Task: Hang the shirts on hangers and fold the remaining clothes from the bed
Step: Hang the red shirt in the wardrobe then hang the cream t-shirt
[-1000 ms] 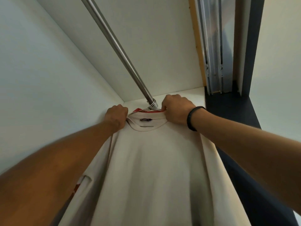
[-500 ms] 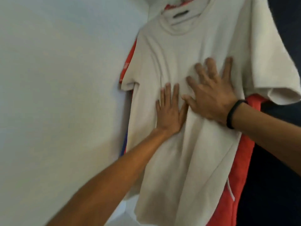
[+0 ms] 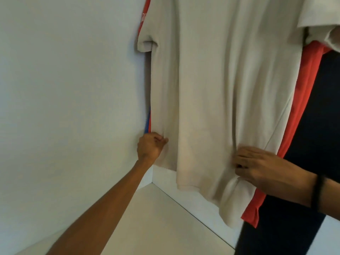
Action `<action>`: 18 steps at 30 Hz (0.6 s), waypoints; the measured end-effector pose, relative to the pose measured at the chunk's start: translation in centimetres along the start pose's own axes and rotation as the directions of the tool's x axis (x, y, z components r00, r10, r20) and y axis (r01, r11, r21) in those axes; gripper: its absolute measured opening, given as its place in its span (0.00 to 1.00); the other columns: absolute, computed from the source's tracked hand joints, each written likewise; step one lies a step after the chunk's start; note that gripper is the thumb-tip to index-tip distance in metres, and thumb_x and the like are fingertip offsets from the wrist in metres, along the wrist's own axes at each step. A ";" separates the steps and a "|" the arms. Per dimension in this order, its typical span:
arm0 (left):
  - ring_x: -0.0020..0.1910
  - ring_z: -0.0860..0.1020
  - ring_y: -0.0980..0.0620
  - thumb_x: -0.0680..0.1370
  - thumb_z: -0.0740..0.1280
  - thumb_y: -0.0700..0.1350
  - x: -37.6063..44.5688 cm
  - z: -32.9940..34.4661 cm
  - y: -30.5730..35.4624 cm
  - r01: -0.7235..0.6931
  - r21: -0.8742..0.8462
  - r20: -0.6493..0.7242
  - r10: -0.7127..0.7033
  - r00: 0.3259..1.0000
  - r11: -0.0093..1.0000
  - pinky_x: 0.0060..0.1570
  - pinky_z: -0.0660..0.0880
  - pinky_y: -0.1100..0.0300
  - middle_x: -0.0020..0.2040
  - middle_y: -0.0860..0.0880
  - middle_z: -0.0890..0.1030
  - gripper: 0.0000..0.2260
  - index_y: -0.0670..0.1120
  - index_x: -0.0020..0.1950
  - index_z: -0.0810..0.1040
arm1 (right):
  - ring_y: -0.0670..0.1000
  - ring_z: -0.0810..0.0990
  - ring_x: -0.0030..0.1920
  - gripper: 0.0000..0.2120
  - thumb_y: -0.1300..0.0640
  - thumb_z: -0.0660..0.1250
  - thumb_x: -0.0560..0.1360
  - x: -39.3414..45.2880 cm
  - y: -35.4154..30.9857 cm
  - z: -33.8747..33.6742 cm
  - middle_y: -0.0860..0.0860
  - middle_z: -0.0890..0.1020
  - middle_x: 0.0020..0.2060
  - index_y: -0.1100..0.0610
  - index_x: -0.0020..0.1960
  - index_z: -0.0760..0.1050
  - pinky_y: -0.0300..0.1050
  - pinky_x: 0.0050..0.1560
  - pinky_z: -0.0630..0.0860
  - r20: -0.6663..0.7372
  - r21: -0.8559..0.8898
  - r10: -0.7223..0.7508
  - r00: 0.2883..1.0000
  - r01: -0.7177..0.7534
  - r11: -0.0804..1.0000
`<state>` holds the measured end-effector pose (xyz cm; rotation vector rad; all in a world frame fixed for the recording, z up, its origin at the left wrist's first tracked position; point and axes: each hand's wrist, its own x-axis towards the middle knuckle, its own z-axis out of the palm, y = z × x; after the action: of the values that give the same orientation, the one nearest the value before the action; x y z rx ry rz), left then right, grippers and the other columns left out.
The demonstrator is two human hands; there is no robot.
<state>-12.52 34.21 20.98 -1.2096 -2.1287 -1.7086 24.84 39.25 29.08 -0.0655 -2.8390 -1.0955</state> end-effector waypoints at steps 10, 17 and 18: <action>0.44 0.80 0.54 0.64 0.75 0.72 -4.8 3.5 -1.2 0.141 -0.187 0.143 -0.115 0.983 0.972 0.46 0.80 0.58 0.46 0.53 0.81 0.30 0.52 0.54 0.78 | 0.44 0.81 0.58 0.10 0.44 0.68 0.78 -4.1 -2.4 1.4 0.39 0.83 0.54 0.43 0.55 0.84 0.53 0.72 0.74 -0.007 0.183 0.122 0.992 -0.119 0.976; 0.36 0.81 0.47 0.77 0.76 0.49 -5.2 4.9 -5.1 0.070 -0.129 -0.167 -0.091 0.982 0.989 0.37 0.75 0.56 0.37 0.47 0.84 0.10 0.44 0.40 0.83 | 0.49 0.82 0.58 0.13 0.48 0.62 0.81 -6.3 -4.2 2.2 0.44 0.84 0.54 0.49 0.53 0.85 0.55 0.73 0.70 -0.068 0.266 0.173 0.983 -0.149 0.952; 0.38 0.82 0.44 0.77 0.75 0.50 -5.3 5.0 -6.2 0.125 -0.082 -0.177 -0.138 0.975 0.989 0.38 0.75 0.55 0.37 0.46 0.84 0.11 0.44 0.40 0.83 | 0.50 0.82 0.59 0.11 0.49 0.65 0.81 -6.3 -4.8 2.6 0.45 0.84 0.54 0.50 0.53 0.85 0.56 0.74 0.69 -0.067 0.279 0.195 0.978 -0.170 0.945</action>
<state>-11.39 35.84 11.65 -0.9054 -2.0967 -1.8837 30.51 37.43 23.33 -0.2440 -2.8005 -0.6483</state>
